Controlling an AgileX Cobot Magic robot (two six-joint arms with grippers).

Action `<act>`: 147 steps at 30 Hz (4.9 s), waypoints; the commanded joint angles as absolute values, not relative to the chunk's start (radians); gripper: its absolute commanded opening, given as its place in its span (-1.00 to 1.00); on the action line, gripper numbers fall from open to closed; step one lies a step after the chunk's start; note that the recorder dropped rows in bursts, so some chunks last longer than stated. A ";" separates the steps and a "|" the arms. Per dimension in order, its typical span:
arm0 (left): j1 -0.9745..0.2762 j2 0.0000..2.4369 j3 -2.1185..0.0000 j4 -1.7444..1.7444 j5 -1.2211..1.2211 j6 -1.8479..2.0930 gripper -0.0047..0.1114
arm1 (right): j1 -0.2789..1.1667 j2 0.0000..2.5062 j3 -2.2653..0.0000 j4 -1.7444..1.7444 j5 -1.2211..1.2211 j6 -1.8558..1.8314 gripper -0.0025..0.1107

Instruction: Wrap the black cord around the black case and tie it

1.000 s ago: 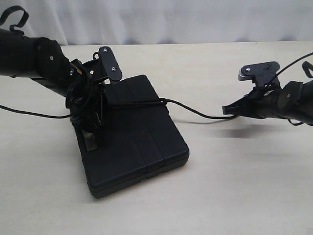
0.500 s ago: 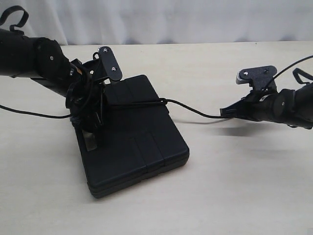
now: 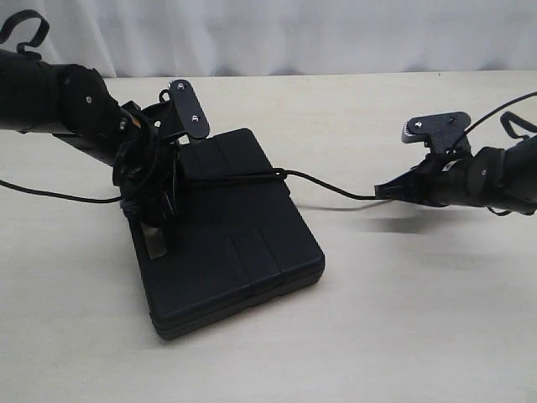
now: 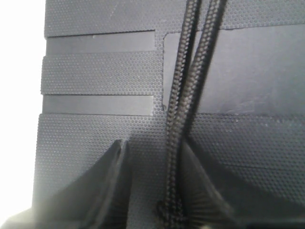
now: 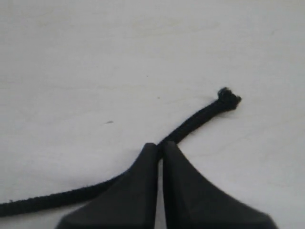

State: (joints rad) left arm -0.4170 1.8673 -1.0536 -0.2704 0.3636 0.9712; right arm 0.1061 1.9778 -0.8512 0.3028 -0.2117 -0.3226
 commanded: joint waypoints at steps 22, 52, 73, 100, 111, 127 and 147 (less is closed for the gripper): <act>-0.414 1.881 -1.038 -0.274 0.409 0.966 -0.34 | 0.174 2.049 -0.826 0.220 -0.260 -0.275 -0.89; -0.433 1.372 -1.038 -0.512 0.432 0.937 0.47 | 0.174 1.663 -0.731 0.223 -0.212 -0.291 -0.89; -0.444 0.584 -0.590 -0.705 0.070 0.883 -0.92 | 0.177 0.932 -0.386 0.223 -0.244 -0.184 -0.89; -0.444 0.129 -0.445 -0.760 0.150 0.814 -0.92 | 0.177 0.198 -0.155 0.230 -0.107 -0.007 -0.89; -0.444 0.129 -0.445 -0.760 0.150 0.814 -0.92 | 0.177 0.172 -0.155 0.328 -0.043 -0.007 -0.89; -0.444 0.114 -0.443 -0.566 0.175 0.745 -0.92 | 0.177 0.172 -0.155 0.328 -0.043 -0.007 -0.89; -0.092 0.000 -0.098 0.138 0.016 -0.091 -0.92 | 0.177 0.172 -0.155 0.328 -0.046 -0.007 -0.89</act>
State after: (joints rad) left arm -0.1169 0.0045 -0.1409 0.0717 0.0335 -0.0287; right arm 0.1800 0.1766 -0.1611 0.3287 -0.0443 -0.0085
